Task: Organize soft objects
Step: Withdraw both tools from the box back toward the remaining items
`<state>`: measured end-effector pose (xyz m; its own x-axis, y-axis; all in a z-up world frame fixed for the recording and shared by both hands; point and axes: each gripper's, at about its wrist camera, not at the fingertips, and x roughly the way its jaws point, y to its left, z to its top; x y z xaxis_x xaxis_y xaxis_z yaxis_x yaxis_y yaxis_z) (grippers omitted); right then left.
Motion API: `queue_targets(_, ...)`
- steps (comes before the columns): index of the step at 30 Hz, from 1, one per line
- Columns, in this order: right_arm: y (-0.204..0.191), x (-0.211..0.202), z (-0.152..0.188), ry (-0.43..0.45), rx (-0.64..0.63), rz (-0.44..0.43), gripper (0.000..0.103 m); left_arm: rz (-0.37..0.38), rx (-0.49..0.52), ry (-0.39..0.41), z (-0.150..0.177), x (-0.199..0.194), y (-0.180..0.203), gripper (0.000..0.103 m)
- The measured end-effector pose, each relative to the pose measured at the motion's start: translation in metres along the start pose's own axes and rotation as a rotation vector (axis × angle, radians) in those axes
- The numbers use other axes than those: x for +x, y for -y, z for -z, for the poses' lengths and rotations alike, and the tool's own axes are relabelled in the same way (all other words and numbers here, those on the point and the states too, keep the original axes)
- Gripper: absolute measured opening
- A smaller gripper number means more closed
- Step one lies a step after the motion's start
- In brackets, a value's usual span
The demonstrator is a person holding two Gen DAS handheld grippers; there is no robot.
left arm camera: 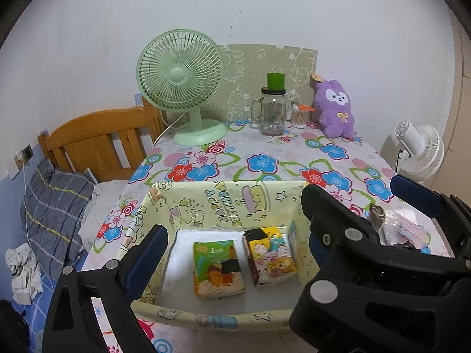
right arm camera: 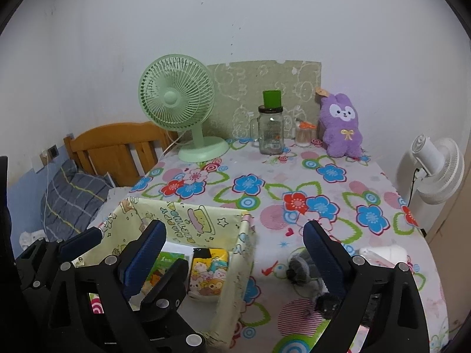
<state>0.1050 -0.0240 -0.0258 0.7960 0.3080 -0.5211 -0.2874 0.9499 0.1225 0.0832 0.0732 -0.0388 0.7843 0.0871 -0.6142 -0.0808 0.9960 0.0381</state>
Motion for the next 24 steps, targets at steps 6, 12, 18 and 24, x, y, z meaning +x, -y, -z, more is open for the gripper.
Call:
queue_targets(6, 0.012, -0.015, 0.002, 0.015, 0.005, 0.01, 0.096, 0.007, 0.012, 0.022, 0.0, -0.01, 0.015, 0.098)
queue_targets(12, 0.025, -0.029, 0.002, 0.037, 0.001, 0.028, 0.096, 0.023, 0.013, 0.038, 0.0, -0.019, 0.029, 0.098)
queue_targets(18, 0.037, -0.043, 0.003, 0.056, -0.006, 0.046, 0.096, 0.038, 0.013, 0.056, 0.002, -0.028, 0.042, 0.098)
queue_targets(24, 0.049, -0.056, 0.007, 0.074, -0.005, 0.065, 0.096, 0.059, 0.015, 0.069, 0.004, -0.034, 0.055, 0.098)
